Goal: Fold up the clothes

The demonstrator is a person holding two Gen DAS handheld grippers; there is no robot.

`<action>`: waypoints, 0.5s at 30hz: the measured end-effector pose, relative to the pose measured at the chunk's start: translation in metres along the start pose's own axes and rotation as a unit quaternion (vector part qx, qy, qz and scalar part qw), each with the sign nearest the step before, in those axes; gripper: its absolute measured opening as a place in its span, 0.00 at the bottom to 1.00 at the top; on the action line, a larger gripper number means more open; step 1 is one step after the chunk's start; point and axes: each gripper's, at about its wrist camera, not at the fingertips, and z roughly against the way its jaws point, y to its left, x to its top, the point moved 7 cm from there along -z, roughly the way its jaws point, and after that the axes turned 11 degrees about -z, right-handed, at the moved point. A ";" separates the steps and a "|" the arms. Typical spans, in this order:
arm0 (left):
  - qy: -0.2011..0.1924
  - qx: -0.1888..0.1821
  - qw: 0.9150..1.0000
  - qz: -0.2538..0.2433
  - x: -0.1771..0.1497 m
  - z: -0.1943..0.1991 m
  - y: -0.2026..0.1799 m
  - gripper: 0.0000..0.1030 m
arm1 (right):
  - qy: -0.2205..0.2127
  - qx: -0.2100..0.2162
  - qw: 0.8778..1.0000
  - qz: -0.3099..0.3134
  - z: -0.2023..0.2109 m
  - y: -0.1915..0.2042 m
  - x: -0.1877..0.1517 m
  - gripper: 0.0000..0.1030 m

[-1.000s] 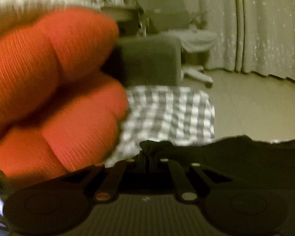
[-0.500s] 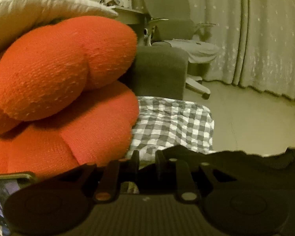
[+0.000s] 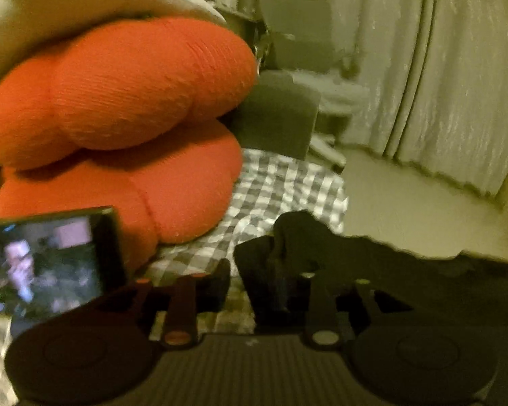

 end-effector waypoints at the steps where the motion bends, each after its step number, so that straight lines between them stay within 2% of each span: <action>1: 0.003 -0.004 1.000 0.005 -0.003 -0.002 -0.001 0.43 | 0.007 0.001 1.000 -0.006 0.010 -0.002 0.001 0.41; 5: 0.017 -0.018 0.999 0.027 -0.016 -0.010 -0.003 0.43 | 0.019 -0.004 0.999 -0.050 0.036 -0.009 -0.004 0.41; 6: 0.021 -0.022 0.999 0.033 -0.019 -0.012 -0.004 0.43 | 0.033 0.008 0.998 -0.055 0.037 -0.008 -0.009 0.41; 10: 0.034 -0.036 0.997 0.055 -0.032 -0.019 -0.006 0.47 | 0.062 0.005 0.997 -0.050 0.022 -0.003 -0.024 0.41; 13: 0.045 -0.047 0.995 0.071 -0.042 -0.025 -0.008 0.48 | 0.048 0.007 0.998 -0.035 0.021 0.002 -0.018 0.41; 14: 0.042 -0.044 0.996 0.066 -0.043 -0.028 -0.008 0.30 | 0.043 0.007 0.999 -0.030 0.021 0.003 -0.016 0.39; 15: 0.040 -0.040 0.997 0.059 -0.044 -0.032 -0.009 0.04 | 0.039 0.008 0.999 -0.026 0.021 0.005 -0.014 0.14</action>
